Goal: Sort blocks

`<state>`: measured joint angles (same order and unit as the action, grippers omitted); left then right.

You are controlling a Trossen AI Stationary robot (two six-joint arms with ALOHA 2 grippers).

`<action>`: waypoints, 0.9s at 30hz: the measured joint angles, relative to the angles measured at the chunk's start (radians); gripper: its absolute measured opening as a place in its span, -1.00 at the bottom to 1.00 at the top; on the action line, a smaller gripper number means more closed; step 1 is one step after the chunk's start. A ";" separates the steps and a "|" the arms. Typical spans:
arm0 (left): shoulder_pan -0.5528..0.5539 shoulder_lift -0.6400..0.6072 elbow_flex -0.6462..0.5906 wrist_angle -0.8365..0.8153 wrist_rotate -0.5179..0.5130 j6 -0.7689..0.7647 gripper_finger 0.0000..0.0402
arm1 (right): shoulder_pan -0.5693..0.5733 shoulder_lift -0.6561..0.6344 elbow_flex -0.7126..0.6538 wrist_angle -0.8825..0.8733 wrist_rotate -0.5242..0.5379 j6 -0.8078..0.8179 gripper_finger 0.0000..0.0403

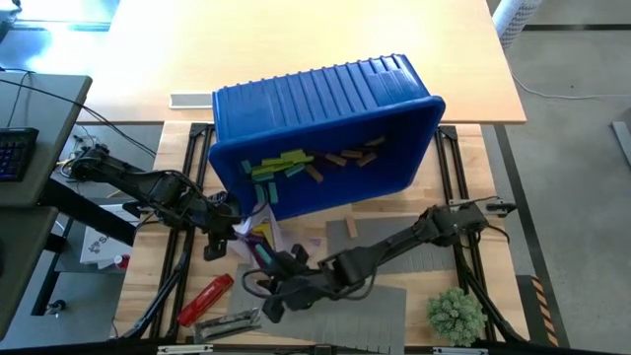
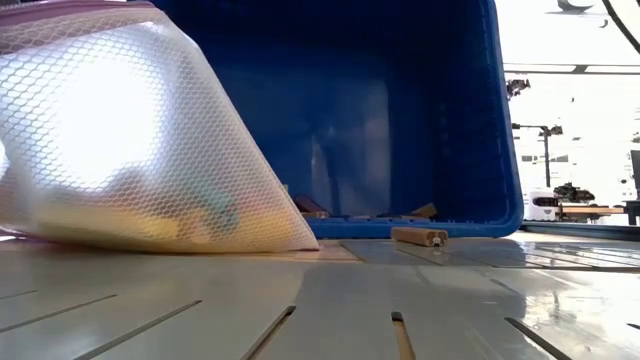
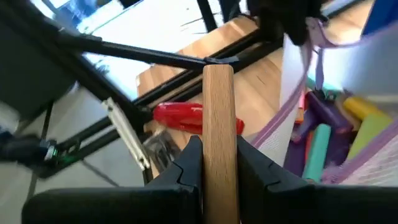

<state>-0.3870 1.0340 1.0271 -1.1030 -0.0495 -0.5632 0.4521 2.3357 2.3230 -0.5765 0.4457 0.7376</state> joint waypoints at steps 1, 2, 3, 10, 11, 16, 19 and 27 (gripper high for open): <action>0.000 0.000 0.000 0.001 0.011 0.008 -1.00 | 0.000 0.019 0.013 0.001 0.014 0.027 -0.81; 0.000 0.000 0.000 0.002 0.018 0.016 -1.00 | -0.004 0.040 0.027 0.004 0.025 0.056 -0.81; -0.001 0.000 0.000 0.003 0.021 0.018 -1.00 | -0.012 0.061 0.034 0.010 0.028 0.083 -0.81; -0.010 0.000 0.000 0.004 0.083 0.028 -1.00 | -0.087 0.102 0.003 0.023 0.109 0.338 -0.81; -0.015 0.000 0.000 0.003 0.093 0.028 -1.00 | -0.093 0.102 0.003 0.016 0.118 0.347 -0.80; -0.036 0.000 0.000 0.003 0.112 0.028 -1.00 | -0.129 0.102 0.003 0.010 -0.003 0.280 -0.60; -0.036 0.000 0.000 0.005 0.112 0.026 -1.00 | -0.149 0.101 0.003 -0.034 -0.067 0.282 -0.50; -0.036 0.000 0.000 0.004 0.118 0.018 -1.00 | -0.157 0.014 0.020 -0.081 -0.153 0.125 -0.43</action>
<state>-0.4232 1.0336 1.0271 -1.0993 0.0684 -0.5453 0.2953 2.3499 2.3427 -0.6576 0.2928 0.8625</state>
